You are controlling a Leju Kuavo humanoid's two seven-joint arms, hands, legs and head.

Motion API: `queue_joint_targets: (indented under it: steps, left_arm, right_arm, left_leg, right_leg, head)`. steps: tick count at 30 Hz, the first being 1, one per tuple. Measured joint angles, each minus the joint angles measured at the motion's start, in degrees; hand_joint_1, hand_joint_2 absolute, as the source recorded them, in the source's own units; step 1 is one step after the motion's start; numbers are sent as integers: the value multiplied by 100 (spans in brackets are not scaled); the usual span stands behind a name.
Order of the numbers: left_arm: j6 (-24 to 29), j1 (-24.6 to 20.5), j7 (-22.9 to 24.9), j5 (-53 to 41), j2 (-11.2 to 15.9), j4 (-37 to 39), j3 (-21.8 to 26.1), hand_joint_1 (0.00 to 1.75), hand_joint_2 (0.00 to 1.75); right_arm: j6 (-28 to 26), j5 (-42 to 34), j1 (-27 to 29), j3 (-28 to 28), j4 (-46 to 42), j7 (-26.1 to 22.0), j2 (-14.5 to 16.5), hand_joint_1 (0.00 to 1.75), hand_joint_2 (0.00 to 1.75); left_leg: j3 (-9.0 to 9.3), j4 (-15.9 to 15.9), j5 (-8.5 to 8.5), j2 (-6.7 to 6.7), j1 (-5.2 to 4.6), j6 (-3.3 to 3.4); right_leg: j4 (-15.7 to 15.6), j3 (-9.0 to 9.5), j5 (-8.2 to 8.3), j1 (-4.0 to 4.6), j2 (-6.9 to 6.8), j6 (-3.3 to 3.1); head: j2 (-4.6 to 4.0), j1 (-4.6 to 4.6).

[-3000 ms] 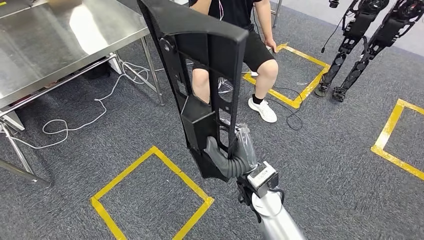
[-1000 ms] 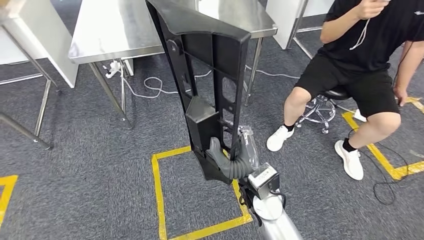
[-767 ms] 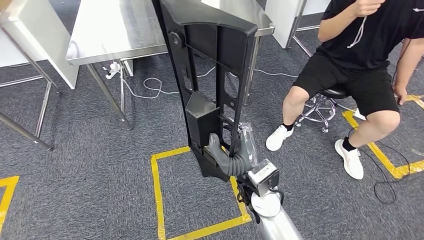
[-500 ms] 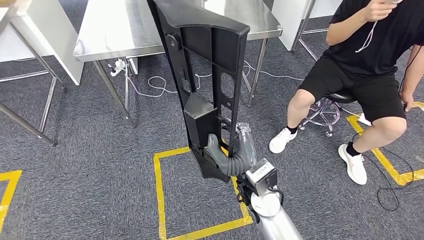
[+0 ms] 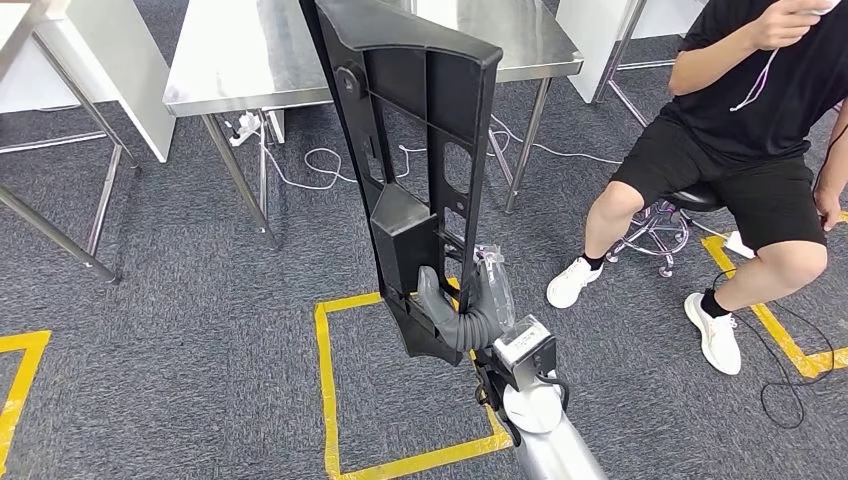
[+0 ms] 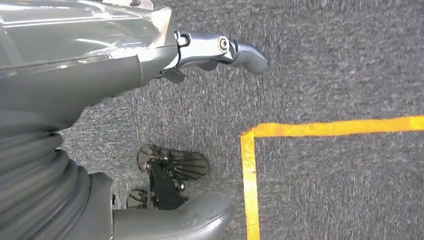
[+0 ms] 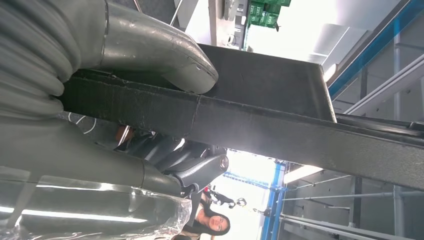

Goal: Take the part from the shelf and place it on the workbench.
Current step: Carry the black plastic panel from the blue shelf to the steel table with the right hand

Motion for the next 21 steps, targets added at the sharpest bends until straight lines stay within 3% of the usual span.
queue_joint_targets:
  steps: [18, 21]
  left_arm:
    - [0, 6, 2, -5, -2, 0, 1, 0, 175]
    - [-2, 6, 2, -5, 2, 0, 2, 0, 175]
  right_arm:
    - [-6, 5, 0, 0, 0, 3, 0, 175, 175]
    - [-20, 22, -5, -1, -1, 3, 5, 175, 175]
  left_leg:
    - [0, 4, -2, 0, 44, 4]
    - [-8, 4, -21, -3, 41, 73]
  right_leg:
    - [-2, 0, 4, -1, 0, 5]
    - [-42, 17, 17, -61, -13, 48]
  head:
    - [-1, 0]
    - [0, -6]
